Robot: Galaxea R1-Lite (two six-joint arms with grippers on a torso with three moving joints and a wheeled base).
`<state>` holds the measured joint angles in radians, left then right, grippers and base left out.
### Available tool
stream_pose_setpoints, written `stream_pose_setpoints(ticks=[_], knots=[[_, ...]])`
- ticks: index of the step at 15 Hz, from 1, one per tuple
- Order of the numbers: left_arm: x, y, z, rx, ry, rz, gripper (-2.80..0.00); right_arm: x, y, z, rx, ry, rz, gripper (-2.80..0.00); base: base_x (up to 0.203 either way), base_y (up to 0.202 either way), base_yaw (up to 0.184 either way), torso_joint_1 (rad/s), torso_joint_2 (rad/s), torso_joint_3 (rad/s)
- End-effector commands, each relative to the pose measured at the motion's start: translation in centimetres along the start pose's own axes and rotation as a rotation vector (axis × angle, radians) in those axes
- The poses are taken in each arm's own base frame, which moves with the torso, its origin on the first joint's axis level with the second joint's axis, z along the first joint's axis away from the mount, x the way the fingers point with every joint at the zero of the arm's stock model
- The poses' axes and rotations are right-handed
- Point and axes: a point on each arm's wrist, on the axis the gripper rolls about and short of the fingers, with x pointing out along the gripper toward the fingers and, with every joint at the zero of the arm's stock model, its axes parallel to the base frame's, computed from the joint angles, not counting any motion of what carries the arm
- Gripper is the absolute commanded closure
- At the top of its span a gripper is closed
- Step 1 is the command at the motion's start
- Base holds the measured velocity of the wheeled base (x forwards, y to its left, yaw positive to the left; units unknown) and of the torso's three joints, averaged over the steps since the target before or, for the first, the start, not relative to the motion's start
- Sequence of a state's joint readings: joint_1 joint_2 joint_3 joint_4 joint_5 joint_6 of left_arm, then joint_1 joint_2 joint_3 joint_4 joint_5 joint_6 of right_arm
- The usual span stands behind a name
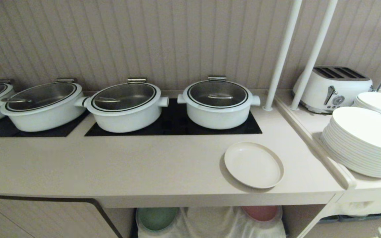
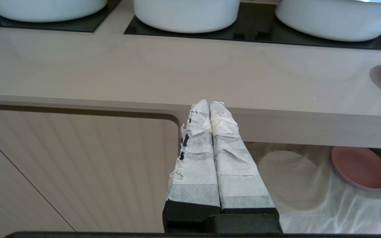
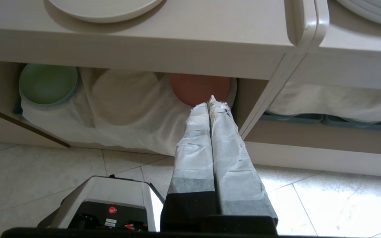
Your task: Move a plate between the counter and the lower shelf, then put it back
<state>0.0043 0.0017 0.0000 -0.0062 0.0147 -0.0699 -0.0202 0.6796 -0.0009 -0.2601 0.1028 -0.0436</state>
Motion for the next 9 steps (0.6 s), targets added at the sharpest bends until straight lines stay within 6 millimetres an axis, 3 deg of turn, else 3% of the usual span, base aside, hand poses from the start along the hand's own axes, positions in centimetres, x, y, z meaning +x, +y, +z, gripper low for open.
stream_pose_setpoints(ticks=[1,9], knots=[[0.0,0.0,0.0,-0.001,-0.002,0.001,0.00,-1.6,0.2,-0.8,-0.011,-0.091,-0.004,0.00,0.000,0.000,0.000,0.000,0.00,0.000],[0.0,0.0,0.0,-0.001,-0.001,0.001,0.00,-5.1,0.5,-4.3,-0.020,-0.376,-0.079,0.00,0.000,0.000,0.000,0.000,0.00,0.000]])
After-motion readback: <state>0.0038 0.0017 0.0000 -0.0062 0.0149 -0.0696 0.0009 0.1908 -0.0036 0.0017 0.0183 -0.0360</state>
